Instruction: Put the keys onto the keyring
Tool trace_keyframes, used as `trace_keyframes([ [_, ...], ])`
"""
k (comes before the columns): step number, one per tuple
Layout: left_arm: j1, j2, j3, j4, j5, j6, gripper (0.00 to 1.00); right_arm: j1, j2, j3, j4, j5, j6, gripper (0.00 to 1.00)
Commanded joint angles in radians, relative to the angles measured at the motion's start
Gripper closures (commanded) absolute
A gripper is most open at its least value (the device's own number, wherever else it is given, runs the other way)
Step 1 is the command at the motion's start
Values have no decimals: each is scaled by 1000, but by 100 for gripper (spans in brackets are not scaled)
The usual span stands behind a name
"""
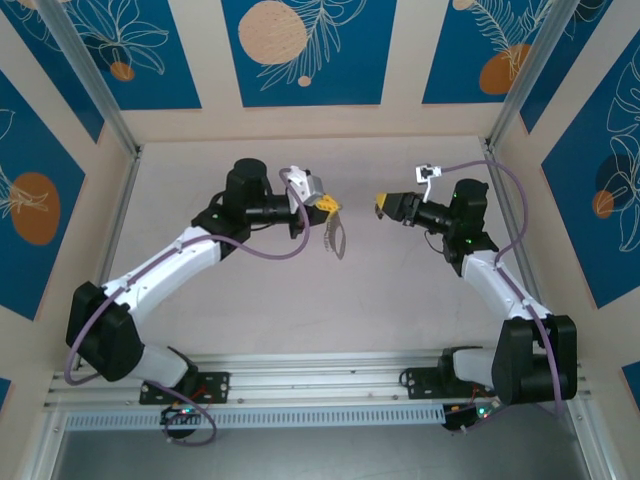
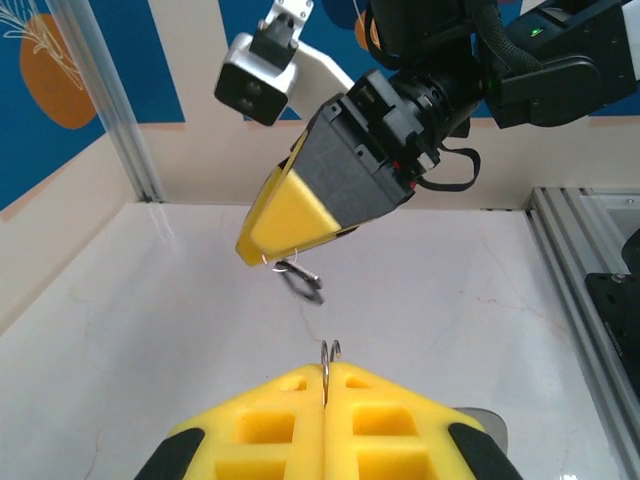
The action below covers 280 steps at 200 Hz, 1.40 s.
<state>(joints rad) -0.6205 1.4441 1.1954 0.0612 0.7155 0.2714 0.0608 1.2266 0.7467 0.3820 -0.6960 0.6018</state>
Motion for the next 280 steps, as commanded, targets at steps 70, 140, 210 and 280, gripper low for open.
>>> trace_keyframes([
  [70, -4, 48, 116, -30, 140, -6, 100, 60, -47, 76, 66, -260, -37, 61],
  [140, -4, 60, 133, -30, 173, -29, 100, 124, -31, 132, 63, -272, -51, 65],
  [210, -3, 58, 135, -33, 183, -32, 100, 171, 13, 165, 75, -266, -56, 67],
  [280, -3, 53, 134, -34, 182, -32, 100, 199, 44, 177, 81, -269, -59, 78],
])
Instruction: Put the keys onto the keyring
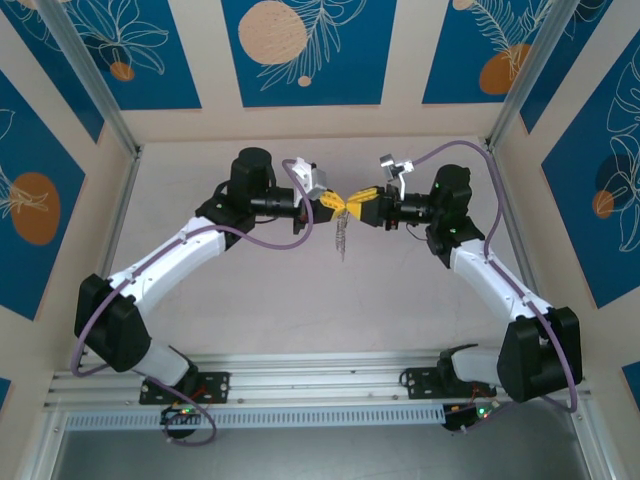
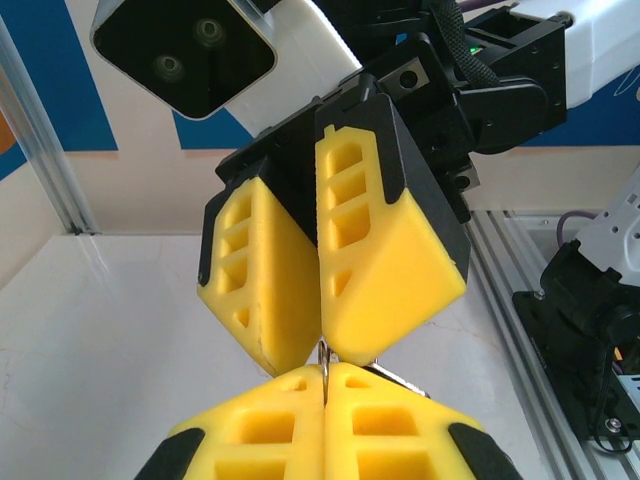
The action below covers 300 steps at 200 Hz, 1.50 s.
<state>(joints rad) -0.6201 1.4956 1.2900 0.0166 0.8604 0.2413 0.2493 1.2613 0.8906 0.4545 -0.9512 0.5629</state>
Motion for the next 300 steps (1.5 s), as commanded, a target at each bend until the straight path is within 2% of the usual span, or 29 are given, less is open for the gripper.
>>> trace_keyframes([
  [1, -3, 3, 39, 11, 37, -2, 100, 10, 10, 34, 9, -13, -20, 79],
  [41, -3, 4, 38, 18, 37, -6, 100, 19, 20, 37, 8, -24, -23, 100],
  [89, -4, 2, 38, 28, 33, -27, 100, 20, 21, 30, 13, 2, -26, 100],
  [121, 0, 2, 56, 6, 5, -71, 100, -13, 15, -5, 129, 41, 45, 100],
  [149, 3, 9, 68, -16, 24, -95, 92, -37, 14, -17, 206, 50, 104, 100],
  [185, 11, 7, 57, 9, 38, -125, 88, -42, 1, -16, 213, 65, 112, 100],
  [259, 18, 26, 53, 48, 98, -188, 84, -48, -3, -27, 264, 94, 151, 100],
  [300, 19, 34, 49, 89, 116, -213, 86, -48, 3, -30, 279, 94, 165, 100],
])
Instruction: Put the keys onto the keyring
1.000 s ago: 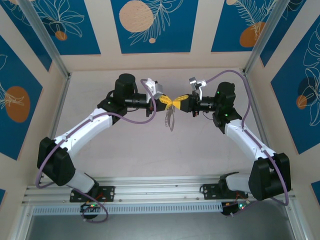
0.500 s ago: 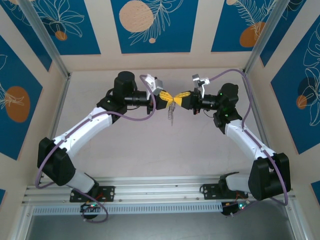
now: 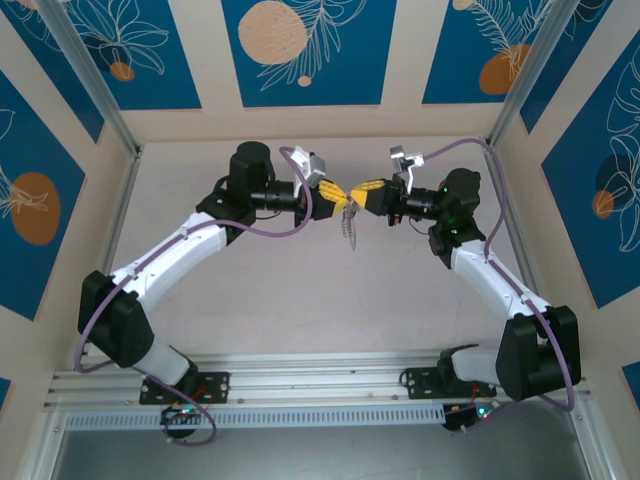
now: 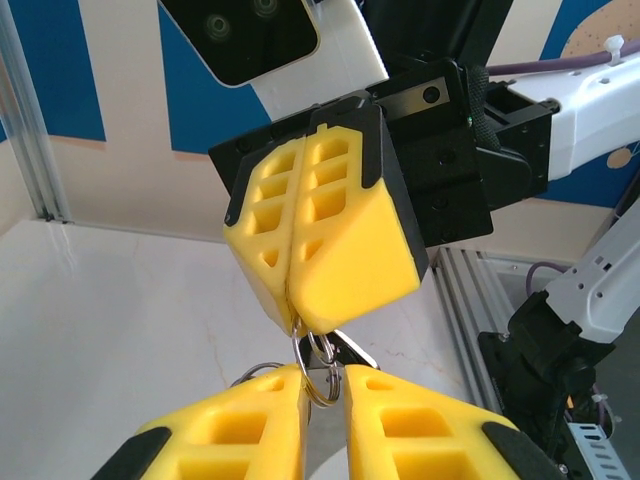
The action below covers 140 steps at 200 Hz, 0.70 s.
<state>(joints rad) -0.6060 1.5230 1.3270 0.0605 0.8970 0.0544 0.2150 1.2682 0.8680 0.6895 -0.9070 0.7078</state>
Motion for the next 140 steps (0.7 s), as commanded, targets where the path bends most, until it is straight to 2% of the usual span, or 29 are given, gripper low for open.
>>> trace_keyframes([
  [1, 5, 7, 12, 46, 80, -26, 86, -14, -3, -7, 45, 50, 20, 100],
  [119, -12, 43, 20, 112, 97, -62, 88, 8, 13, -10, 55, 50, 24, 100],
  [140, -15, 46, 20, 123, 92, -63, 91, 12, 14, -8, 48, 50, 20, 100],
])
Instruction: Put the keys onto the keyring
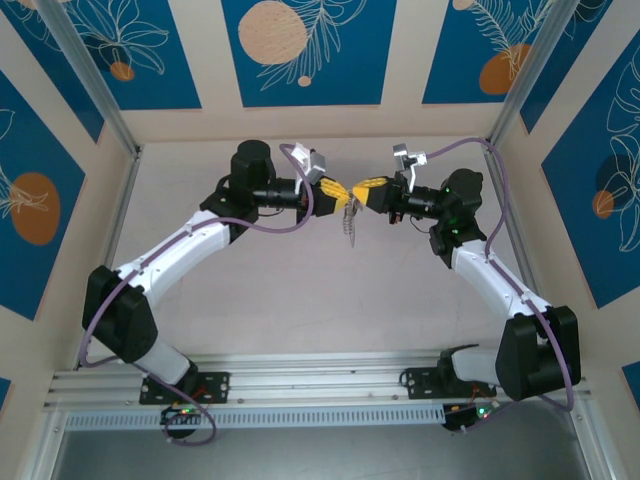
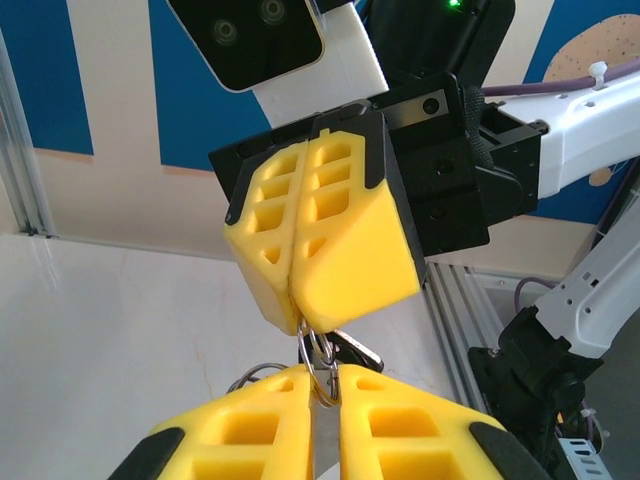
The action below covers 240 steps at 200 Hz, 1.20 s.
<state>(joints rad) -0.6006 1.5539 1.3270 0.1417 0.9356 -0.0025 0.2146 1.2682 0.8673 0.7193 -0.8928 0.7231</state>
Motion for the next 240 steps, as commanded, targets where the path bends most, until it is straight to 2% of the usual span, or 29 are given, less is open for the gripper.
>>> trace_keyframes([
  [1, -21, 14, 20, 43, 53, -6, 91, 13, 14, -8, 19, 37, 5, 100],
  [23, -22, 18, 20, 73, 44, -22, 100, 16, 17, -7, 14, 36, 2, 100],
  [59, -22, 15, -5, 131, 6, -48, 100, 19, 19, -4, -11, 39, -6, 100],
  [105, -22, -20, -68, 185, -110, -38, 100, 6, 11, 0, -49, 63, 9, 100],
  [116, -22, -27, -75, 182, -135, -31, 100, -4, 0, 0, -59, 65, 17, 93],
  [130, -21, -38, -86, 178, -162, -17, 100, -15, -18, 1, -75, 70, 20, 90],
  [165, -22, -51, -96, 145, -203, 11, 100, -42, -89, -12, -153, 84, 14, 70],
  [208, -22, -63, -106, 132, -234, 29, 100, -52, -141, -15, -271, 101, -26, 68],
  [240, -22, -73, -107, 107, -250, 45, 100, -57, -140, -45, -337, 158, -24, 67],
])
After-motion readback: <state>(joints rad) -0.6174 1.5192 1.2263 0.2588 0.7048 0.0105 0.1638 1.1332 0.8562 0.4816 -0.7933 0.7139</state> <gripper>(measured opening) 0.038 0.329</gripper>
